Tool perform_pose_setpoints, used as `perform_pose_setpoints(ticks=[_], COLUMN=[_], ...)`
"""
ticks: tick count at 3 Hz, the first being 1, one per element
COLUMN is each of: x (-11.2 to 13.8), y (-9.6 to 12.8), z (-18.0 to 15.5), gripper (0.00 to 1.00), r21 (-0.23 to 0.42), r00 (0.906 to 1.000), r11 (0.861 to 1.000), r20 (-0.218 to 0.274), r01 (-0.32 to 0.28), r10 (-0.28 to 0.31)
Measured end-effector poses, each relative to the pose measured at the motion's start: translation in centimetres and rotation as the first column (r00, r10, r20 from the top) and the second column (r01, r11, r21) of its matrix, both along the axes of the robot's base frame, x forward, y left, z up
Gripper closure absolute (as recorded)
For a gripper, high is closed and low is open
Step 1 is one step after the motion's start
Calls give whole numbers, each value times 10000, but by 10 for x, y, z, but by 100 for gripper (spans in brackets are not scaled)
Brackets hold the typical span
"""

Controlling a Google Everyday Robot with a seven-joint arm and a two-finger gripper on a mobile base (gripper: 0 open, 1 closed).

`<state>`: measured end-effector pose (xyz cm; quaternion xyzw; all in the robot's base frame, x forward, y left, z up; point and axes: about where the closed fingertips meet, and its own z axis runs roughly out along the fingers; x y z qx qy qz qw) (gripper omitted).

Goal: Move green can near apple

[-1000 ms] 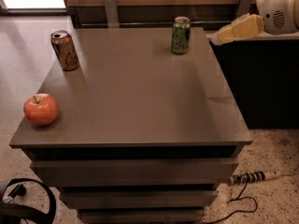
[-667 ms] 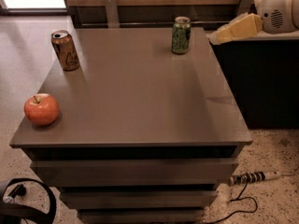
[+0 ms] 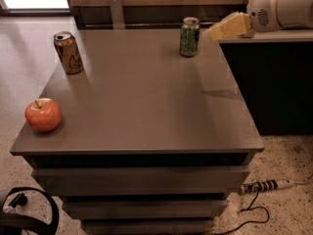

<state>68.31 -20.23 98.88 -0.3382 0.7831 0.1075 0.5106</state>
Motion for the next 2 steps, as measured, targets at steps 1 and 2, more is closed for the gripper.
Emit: perform_pose_setpoints(ticks=[1, 2], x=[25, 48], y=[9, 18], z=[-11, -24], gripper=[0, 0], r21=[363, 877], r00=[9998, 9990], r11=[9992, 9954], r20=[79, 256], r01=[-185, -391], r10=[183, 370])
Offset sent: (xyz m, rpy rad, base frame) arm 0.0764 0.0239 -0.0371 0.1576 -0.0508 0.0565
